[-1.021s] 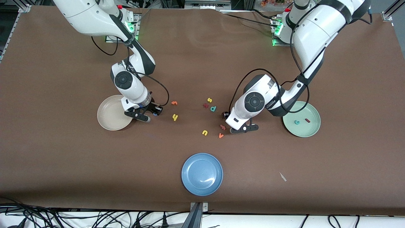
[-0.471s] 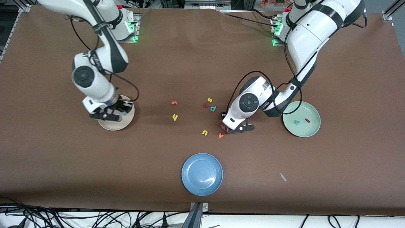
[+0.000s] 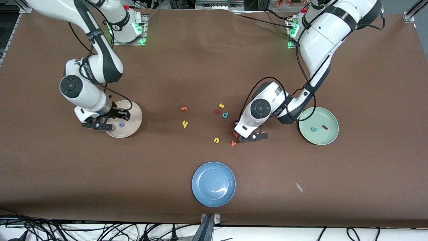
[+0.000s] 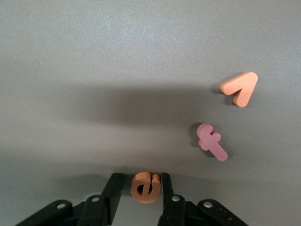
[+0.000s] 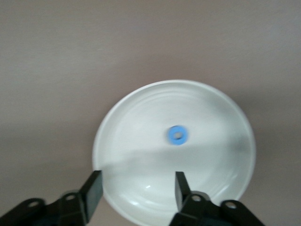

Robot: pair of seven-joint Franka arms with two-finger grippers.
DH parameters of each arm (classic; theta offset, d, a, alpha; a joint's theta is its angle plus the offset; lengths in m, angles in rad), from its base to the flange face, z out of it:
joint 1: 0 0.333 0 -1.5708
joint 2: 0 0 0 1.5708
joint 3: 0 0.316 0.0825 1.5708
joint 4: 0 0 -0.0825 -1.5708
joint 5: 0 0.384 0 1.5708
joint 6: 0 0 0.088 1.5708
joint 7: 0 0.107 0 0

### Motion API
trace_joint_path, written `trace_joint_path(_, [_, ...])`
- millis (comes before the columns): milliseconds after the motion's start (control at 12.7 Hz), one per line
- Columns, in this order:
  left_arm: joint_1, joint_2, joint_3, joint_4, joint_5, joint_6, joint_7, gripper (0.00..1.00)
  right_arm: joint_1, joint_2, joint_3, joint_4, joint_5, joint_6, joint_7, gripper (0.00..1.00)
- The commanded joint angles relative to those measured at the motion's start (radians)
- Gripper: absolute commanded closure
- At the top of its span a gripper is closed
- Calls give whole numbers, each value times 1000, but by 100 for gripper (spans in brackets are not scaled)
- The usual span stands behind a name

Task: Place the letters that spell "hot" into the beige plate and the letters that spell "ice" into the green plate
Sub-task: 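Place the o on the beige plate while the left gripper grasps the e, then place the orange e on the green plate while the right gripper reaches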

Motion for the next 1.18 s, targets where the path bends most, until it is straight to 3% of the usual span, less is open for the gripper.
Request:
trace_joint_path(0, [-13, 3, 10, 11, 21, 1, -32, 85, 124, 51, 26, 57, 7, 23, 226, 15])
trace_joint_path(236, [-6, -11, 9, 13, 21, -10, -30, 92, 270, 160, 19, 187, 3, 26, 467, 15])
trace_joint_path(471, [30, -88, 4, 16, 21, -137, 13, 94, 301, 232, 14, 285, 3, 23, 613, 15])
trace_joint_path(786, [160, -197, 1, 16, -25, -359, 313, 94, 330, 360, 14, 424, 0, 17, 785, 15])
trace_joint_path(1100, [325, -217, 3, -10, -22, -466, 623, 94, 400, 421, -21, 442, -9, 26, 888, 15])
